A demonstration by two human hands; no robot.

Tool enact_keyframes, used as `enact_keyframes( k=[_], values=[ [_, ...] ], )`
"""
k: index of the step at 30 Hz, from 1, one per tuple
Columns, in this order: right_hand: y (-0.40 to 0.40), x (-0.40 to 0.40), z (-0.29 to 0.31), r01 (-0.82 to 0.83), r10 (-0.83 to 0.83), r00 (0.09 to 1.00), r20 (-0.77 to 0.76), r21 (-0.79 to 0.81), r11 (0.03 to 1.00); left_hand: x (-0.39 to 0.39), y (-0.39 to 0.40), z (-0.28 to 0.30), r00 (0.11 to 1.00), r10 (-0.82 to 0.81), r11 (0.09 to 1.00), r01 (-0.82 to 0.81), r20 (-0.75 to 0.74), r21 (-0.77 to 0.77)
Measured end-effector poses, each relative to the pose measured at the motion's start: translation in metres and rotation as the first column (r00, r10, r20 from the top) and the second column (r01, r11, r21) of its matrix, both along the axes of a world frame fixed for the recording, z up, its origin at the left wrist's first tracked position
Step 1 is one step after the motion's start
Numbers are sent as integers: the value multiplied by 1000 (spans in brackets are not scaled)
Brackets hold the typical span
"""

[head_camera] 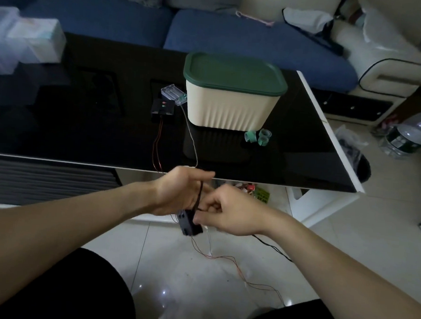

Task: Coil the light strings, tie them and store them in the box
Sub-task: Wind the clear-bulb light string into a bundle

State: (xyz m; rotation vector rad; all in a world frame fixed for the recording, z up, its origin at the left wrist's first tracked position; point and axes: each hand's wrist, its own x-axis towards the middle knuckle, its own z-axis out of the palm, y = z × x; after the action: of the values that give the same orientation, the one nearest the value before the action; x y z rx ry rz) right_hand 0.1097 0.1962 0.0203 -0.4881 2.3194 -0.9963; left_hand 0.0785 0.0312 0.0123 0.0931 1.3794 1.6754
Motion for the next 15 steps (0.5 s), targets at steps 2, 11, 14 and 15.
enact_keyframes(
  k=[2, 11, 14, 15],
  values=[
    [5, -2, -1, 40, -40, 999, -8, -38, 998, 3, 2, -5, 992, -126, 992, 126, 23, 25],
    [27, -18, -7, 199, -210, 975, -74, -134, 971, -4, -1, -6, 934, -330, 932, 299, -139, -204],
    [38, -21, -3, 217, -220, 975, -4, -149, 965, -1, -2, 0, 902, -394, 897, 335, -177, -289],
    [42, -21, -4, 220, -219, 975, 23, -169, 961, 1, -1, 1, 888, -419, 885, 352, -190, -306]
  ],
)
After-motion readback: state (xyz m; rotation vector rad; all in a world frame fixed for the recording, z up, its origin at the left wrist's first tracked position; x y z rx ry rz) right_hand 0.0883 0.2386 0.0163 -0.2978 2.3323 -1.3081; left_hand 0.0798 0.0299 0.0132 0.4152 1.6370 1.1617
